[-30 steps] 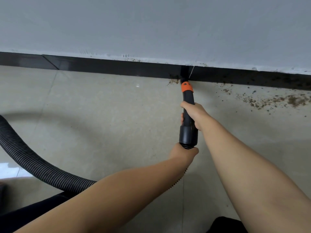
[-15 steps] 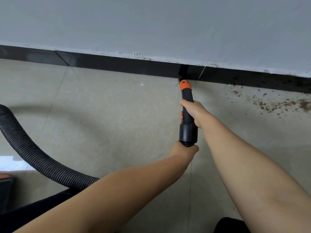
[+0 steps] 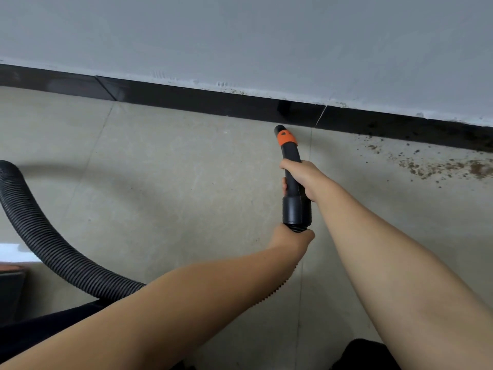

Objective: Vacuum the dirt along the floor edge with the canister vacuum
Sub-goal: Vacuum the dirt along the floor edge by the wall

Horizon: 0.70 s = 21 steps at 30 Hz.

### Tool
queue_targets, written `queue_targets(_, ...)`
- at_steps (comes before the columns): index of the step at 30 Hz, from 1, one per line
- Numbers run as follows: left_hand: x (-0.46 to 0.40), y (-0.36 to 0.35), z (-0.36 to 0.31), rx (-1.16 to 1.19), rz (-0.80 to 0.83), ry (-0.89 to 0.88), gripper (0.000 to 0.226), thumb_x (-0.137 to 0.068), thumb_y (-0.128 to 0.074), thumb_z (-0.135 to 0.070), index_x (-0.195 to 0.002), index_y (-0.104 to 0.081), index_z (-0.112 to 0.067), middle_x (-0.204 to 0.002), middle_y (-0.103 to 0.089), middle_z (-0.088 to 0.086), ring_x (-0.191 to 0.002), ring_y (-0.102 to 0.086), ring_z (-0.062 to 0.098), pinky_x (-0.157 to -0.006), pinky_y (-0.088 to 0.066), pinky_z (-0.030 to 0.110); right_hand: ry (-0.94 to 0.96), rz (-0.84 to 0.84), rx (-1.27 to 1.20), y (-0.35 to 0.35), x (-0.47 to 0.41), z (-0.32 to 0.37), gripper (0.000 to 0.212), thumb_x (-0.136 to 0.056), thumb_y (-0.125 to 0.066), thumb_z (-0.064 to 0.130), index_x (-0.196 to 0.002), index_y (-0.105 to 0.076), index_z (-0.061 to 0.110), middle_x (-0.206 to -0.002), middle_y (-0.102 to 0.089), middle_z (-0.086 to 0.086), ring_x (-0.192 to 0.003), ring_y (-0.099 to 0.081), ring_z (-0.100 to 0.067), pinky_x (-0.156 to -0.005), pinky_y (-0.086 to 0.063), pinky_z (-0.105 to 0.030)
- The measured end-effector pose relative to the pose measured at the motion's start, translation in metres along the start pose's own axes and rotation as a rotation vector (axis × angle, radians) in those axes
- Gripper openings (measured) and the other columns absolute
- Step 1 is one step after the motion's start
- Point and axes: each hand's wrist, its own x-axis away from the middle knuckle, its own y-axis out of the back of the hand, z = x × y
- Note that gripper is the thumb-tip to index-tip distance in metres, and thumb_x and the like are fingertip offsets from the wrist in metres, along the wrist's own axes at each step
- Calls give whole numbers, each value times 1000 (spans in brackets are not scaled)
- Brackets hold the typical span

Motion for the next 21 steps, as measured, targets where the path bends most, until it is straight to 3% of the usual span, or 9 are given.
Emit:
queue_targets(8,8,24,4,-215,151,43,16,-83,-61,-9,-94,-50,-12,-74,-51,5,-61,-48,14,-61,-45,26,-22,-112,-133,0,14,-24,12,-87,-57,13,-89,-45,10,-54,-51,-8,-41,-47,-21,-50,-48,-29)
queue_targets(12,30,22,30,-269,177,63,15,-84,-60,-7,-78,-48,-14,-69,-50,6,-59,-47,17,-59,-42,26,-34,-147,-123,-1,35,-53,10,-86,-55,12,-89,-45,9,-55,-51,-9,-42,-48,-22,-49,-49,-31)
queue_targets(14,39,16,40,-297,206,83,12,-84,-60,-9,-79,-50,-14,-72,-50,7,-65,-49,19,-64,-42,28,-35,-147,-101,4,46,-63,9,-86,-53,12,-88,-44,9,-54,-52,-10,-40,-48,-23,-46,-48,-28)
queue_targets(19,58,-6,52,-357,338,154,12,-83,-63,-17,-88,-55,-10,-81,-55,8,-74,-53,21,-66,-44,29,-72,-290,-167,35,72,-90,10,-88,-55,12,-88,-45,8,-56,-50,-11,-40,-48,-21,-45,-47,-27)
queue_targets(21,68,-9,64,-417,462,167,16,-84,-64,-20,-91,-59,-7,-77,-57,5,-70,-54,19,-67,-46,28,-123,-344,-239,47,90,-107,11,-90,-56,13,-90,-46,10,-58,-49,-10,-39,-48,-19,-45,-46,-28)
